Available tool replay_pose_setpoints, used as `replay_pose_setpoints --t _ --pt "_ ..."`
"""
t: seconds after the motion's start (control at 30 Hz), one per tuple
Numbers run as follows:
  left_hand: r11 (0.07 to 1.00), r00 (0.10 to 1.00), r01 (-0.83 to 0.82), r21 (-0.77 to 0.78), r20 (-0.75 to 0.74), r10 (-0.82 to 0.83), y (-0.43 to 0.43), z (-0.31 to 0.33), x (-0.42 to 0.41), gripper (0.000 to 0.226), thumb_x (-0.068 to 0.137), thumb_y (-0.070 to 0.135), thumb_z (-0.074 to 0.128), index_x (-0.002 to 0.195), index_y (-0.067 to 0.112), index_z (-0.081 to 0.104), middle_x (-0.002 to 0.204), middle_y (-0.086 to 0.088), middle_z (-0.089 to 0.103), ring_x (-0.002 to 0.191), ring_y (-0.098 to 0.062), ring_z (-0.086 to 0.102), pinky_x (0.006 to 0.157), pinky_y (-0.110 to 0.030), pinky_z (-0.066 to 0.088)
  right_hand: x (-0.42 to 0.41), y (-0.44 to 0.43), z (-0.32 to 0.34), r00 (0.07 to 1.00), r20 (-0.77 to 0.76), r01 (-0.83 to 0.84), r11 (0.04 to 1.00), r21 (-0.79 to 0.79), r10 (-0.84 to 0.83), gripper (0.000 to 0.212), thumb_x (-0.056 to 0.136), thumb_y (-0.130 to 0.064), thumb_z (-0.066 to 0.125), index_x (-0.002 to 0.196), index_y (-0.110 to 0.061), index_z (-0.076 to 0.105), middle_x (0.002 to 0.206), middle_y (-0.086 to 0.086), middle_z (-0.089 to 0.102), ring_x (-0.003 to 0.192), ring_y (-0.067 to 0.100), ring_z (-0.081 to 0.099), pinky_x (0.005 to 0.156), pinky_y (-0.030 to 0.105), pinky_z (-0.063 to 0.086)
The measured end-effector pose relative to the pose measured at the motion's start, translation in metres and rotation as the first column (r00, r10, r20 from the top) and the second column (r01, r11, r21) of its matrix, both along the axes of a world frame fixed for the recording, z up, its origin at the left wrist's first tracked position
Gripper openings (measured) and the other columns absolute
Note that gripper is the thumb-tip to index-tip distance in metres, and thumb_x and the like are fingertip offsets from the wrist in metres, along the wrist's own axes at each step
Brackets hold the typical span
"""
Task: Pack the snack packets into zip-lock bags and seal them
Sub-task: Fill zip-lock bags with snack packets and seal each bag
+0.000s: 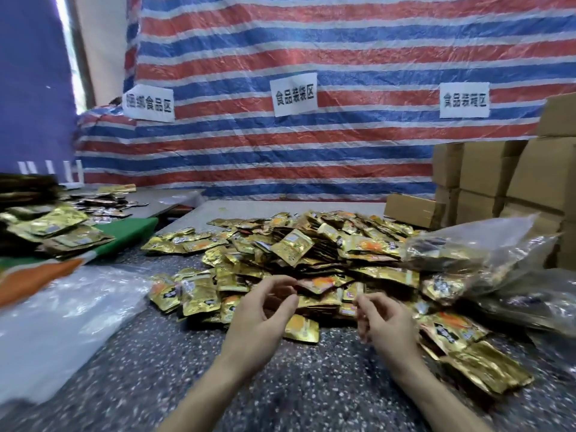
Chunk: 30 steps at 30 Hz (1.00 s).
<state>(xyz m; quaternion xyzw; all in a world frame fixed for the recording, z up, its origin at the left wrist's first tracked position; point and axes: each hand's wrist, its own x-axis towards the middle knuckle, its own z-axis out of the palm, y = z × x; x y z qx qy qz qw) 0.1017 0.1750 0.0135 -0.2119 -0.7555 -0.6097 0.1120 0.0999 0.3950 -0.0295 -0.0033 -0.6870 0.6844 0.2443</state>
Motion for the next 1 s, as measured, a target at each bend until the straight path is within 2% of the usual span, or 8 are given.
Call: replay_pose_setpoints --t 0.17,0.3,0.47,0.57,0.7,0.83,0.9,1.0 --pt "0.925 0.946 -0.305 -0.228 -0.181 0.268 -0.073 -0.017 -0.021 0.024 0.094 0.021 0.066 0.114 0.033 0.063 0.105 0.021 0.064 0.099 0.000 0.061 0.086 -0.032 0.056 0.008 -0.005 -0.007 0.994 -0.010 -0.107 0.977 0.186 0.111 0.020 0.088 -0.030 0.063 0.071 -0.020 0.067 0.060 0.001 0.060 0.048 0.009 0.052 0.041 0.020 0.043" --pt "0.602 0.739 -0.670 -0.433 -0.325 0.590 -0.146 -0.021 -0.045 0.025 0.091 0.018 0.068 0.116 0.021 0.069 0.119 0.000 0.067 0.110 -0.021 0.056 0.095 -0.043 0.046 0.007 -0.007 -0.009 0.992 -0.029 -0.117 0.969 0.217 0.126 0.022 0.094 -0.013 0.063 0.072 -0.011 0.065 0.058 0.002 0.057 0.047 0.009 0.049 0.041 0.019 0.042" --pt "0.314 0.648 -0.620 -0.719 -0.243 0.722 -0.195 -0.038 -0.065 0.039 0.090 0.026 0.062 0.129 0.023 0.062 0.137 -0.001 0.058 0.122 -0.029 0.050 0.098 -0.041 0.041 0.004 -0.006 -0.011 0.992 -0.036 -0.113 0.966 0.232 0.125 0.022 0.095 -0.012 0.062 0.073 -0.008 0.065 0.058 0.002 0.057 0.050 0.011 0.048 0.046 0.026 0.040" --pt "0.181 0.566 -0.551 -0.814 -0.206 0.799 -0.203 -0.042 -0.067 0.015 0.085 0.021 0.060 0.097 0.018 0.069 0.113 -0.008 0.068 0.104 -0.031 0.058 0.087 -0.038 0.049 0.003 -0.006 -0.011 0.992 -0.041 -0.105 0.970 0.218 0.116 0.024 0.095 -0.012 0.062 0.071 -0.010 0.065 0.061 0.003 0.059 0.050 0.013 0.049 0.048 0.032 0.041" --pt "0.175 0.504 -0.647 -0.742 -0.244 0.828 -0.218 -0.046 -0.072 0.010 0.081 0.012 0.061 0.072 0.010 0.066 0.078 -0.009 0.066 0.076 -0.031 0.060 0.070 -0.036 0.050 0.002 -0.005 -0.012 0.993 -0.048 -0.095 0.967 0.236 0.109 0.023 0.095 -0.012 0.062 0.072 -0.011 0.065 0.061 0.003 0.061 0.051 0.016 0.052 0.049 0.037 0.042" --pt "0.092 0.546 -0.607 -0.790 -0.330 0.770 -0.220 -0.048 -0.075 0.019 0.084 0.036 0.065 0.088 0.018 0.067 0.103 -0.009 0.065 0.097 -0.031 0.057 0.072 -0.037 0.038 -0.001 -0.005 -0.015 0.995 -0.040 -0.081 0.958 0.275 0.096 0.020 0.095 -0.012 0.064 0.075 -0.013 0.067 0.062 0.001 0.062 0.053 0.016 0.053 0.049 0.034 0.040" --pt "0.144 0.564 -0.554 -0.820 -0.242 0.790 -0.222 -0.052 -0.078 0.024 0.083 0.042 0.067 0.084 0.019 0.064 0.098 -0.005 0.068 0.097 -0.029 0.059 0.072 -0.035 0.036 -0.002 -0.004 -0.015 0.995 -0.038 -0.074 0.956 0.283 0.088 0.019 0.095 -0.012 0.064 0.076 -0.014 0.067 0.062 0.000 0.063 0.054 0.013 0.054 0.048 0.032 0.041" --pt "0.239 0.533 -0.599 -0.764 -0.159 0.831 -0.239 -0.056 -0.088 0.018 0.078 0.018 0.068 0.061 0.012 0.065 0.063 -0.003 0.066 0.068 -0.028 0.062 0.067 -0.031 0.046 -0.002 -0.003 -0.017 0.995 -0.038 -0.073 0.957 0.281 0.087 0.018 0.095 -0.014 0.065 0.077 -0.014 0.068 0.062 -0.002 0.064 0.052 0.011 0.053 0.046 0.028 0.041"
